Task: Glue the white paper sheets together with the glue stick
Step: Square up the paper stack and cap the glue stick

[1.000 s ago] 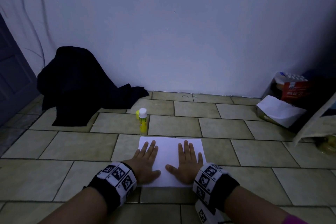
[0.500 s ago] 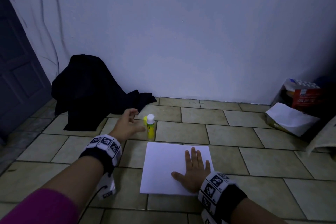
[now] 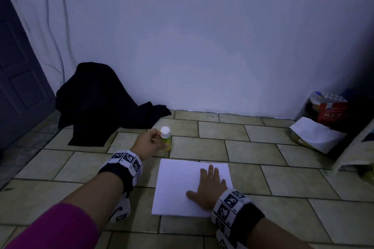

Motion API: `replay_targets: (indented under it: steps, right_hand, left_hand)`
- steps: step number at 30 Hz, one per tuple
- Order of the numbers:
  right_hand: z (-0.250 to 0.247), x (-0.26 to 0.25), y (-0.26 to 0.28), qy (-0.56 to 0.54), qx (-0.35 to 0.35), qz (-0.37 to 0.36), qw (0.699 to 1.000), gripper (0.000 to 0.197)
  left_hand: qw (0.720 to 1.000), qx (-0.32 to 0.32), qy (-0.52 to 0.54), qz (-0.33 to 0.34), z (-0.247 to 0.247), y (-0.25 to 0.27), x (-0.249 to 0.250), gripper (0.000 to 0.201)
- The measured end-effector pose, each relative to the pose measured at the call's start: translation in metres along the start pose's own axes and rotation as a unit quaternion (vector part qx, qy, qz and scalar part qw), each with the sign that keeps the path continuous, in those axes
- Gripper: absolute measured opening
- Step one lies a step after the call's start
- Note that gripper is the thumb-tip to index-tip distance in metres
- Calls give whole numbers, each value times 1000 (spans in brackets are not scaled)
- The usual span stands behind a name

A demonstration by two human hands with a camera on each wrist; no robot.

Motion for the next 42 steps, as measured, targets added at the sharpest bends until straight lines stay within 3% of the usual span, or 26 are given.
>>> replay_targets:
  steps: [4, 8, 10, 13, 15, 17, 20, 24, 30, 33, 35, 38, 40, 42]
  right_hand:
    - [-9, 2, 4, 62, 37, -20, 997, 84]
    - [-19, 1, 5, 117, 81, -61, 988, 79]
    - [-24, 0, 6, 97, 81, -73, 989, 76]
    - [-39, -2, 15, -26, 158, -111, 981, 66]
    - [-49, -2, 24, -161, 193, -162, 954, 50]
    - [-51, -5, 28, -330, 145, -204, 910, 37]
    - [-43, -14, 32, -527, 13, -203, 825, 49]
    - [-41, -24, 36, -633, -35, -192, 749, 65]
    - [-42, -26, 33, -685, -33, -166, 709, 52]
    - [-39, -27, 34, -735, -47, -161, 656, 44]
    - [-40, -28, 33, -761, -21, -160, 628, 35]
    - [-44, -24, 30, -746, 74, -164, 642, 11]
    - [-46, -21, 29, -729, 119, -163, 654, 12]
    - [-46, -21, 29, -743, 102, -160, 642, 10]
  left_hand:
    - [991, -9, 133, 30, -2, 14, 30, 18]
    - [981, -49, 187, 30, 6, 34, 50, 20]
    - [969, -53, 240, 21, 10, 43, 56, 18]
    - [954, -64, 292, 22, 16, 58, 65, 27]
    - [948, -62, 309, 36, 17, 65, 68, 52]
    - [943, -62, 324, 54, 19, 72, 72, 68]
    - [941, -53, 326, 76, 21, 77, 76, 61]
    - [947, -33, 307, 86, 21, 78, 76, 59]
    - [951, -16, 290, 105, 20, 81, 76, 62]
    - [951, -16, 290, 108, 19, 80, 75, 61]
    - [948, -9, 298, 110, 20, 80, 74, 58]
    - [942, 10, 318, 104, 21, 80, 72, 54]
    - [940, 15, 324, 104, 22, 80, 71, 54]
    - [940, 14, 324, 106, 21, 80, 71, 54]
Point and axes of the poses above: each hand's wrist, its own y-axis away from the middle knuckle, its own z-axis out of the palm, x = y × z, the point moved 4 cm from there along -y, towards the middle knuckle
